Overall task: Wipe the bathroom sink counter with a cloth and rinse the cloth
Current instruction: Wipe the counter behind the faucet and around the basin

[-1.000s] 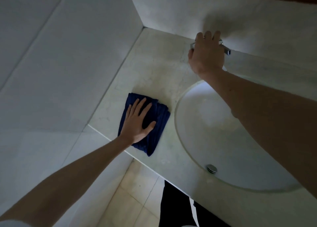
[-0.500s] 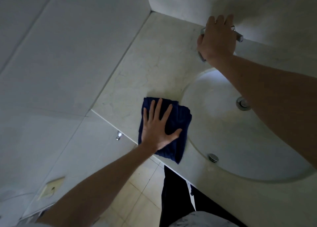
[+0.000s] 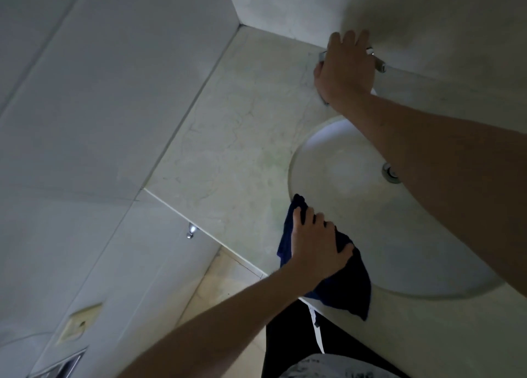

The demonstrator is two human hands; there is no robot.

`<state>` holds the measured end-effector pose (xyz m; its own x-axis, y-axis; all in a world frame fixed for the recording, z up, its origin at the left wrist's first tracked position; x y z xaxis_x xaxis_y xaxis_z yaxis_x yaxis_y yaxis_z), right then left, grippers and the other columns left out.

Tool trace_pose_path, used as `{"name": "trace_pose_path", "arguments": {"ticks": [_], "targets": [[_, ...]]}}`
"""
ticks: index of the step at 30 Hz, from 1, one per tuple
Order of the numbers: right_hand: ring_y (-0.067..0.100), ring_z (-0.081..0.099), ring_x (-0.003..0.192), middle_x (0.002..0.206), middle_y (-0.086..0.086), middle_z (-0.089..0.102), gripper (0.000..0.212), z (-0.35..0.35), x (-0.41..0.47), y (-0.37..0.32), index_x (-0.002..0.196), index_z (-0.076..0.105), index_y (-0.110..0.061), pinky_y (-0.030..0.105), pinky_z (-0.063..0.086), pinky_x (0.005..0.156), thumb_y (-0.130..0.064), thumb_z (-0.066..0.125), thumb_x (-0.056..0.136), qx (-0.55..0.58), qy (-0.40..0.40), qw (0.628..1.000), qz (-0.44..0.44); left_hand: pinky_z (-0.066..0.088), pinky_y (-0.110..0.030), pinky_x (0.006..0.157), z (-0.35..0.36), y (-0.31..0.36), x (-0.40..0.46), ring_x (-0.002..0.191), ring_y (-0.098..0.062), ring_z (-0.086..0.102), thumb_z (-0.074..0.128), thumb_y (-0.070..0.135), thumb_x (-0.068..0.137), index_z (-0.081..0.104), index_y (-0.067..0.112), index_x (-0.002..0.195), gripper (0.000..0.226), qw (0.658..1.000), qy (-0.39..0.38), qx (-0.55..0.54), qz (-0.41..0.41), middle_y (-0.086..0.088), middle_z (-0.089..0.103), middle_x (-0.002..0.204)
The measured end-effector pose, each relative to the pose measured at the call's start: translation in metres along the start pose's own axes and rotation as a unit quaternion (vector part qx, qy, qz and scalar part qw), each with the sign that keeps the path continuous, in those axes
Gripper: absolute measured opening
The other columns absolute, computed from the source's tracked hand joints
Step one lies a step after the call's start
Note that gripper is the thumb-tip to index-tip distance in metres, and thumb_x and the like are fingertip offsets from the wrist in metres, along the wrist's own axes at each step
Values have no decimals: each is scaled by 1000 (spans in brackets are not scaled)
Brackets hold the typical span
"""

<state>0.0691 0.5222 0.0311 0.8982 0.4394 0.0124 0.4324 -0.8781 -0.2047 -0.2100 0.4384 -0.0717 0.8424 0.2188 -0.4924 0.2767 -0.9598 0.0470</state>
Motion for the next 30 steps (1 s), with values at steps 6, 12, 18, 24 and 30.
{"name": "trace_pose_path", "arguments": {"ticks": [6, 12, 18, 24, 30], "targets": [[41, 23, 146, 144, 19, 43, 47, 1, 1, 1, 139, 43, -6, 52, 43, 100, -33, 47, 100, 0, -6, 1000, -2, 32, -46, 108, -30, -21, 62, 121, -31, 52, 50, 69, 90, 60, 16, 120, 62, 972, -207, 103, 40, -8, 61, 116], [40, 26, 145, 141, 17, 45, 46, 1, 1, 1, 137, 44, -8, 50, 43, 100, -34, 49, 98, 0, -8, 1000, -1, 51, -32, 67, -42, -14, 81, 81, -27, 63, 81, 48, 77, 62, 9, 89, 45, 938, -336, -23, 79, -3, 61, 83], [39, 29, 142, 138, 17, 48, 44, 0, 1, 0, 134, 47, -8, 48, 43, 98, -33, 50, 98, 7, -11, 1000, -2, 48, -33, 74, -92, -45, 70, 84, -18, 58, 71, 42, 89, 60, 21, 90, 23, 940, -264, -114, 181, 8, 58, 87], [40, 36, 136, 132, 18, 51, 42, -1, -1, 1, 130, 49, -6, 48, 48, 88, -30, 50, 95, 16, -5, 1000, -3, 35, -25, 69, -146, -119, 85, 83, -11, 53, 68, 34, 93, 55, 26, 95, 15, 964, -129, -167, 164, 13, 55, 88], [37, 41, 131, 125, 16, 54, 38, -3, -4, 0, 125, 52, -7, 46, 49, 79, -33, 48, 98, -6, 4, 1000, -8, 42, -26, 72, -191, -191, 169, 96, -20, 60, 68, 28, 94, 63, 21, 103, 13, 964, 10, -252, 90, 3, 64, 101]]}}
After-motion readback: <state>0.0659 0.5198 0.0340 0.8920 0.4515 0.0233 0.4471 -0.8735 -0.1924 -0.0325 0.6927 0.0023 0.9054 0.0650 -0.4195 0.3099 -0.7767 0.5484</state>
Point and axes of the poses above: each hand's wrist, its own x-axis towards the middle knuckle, its own z-axis out of the palm, y = z × x, the point moved 5 cm from there along x, towards the middle knuckle
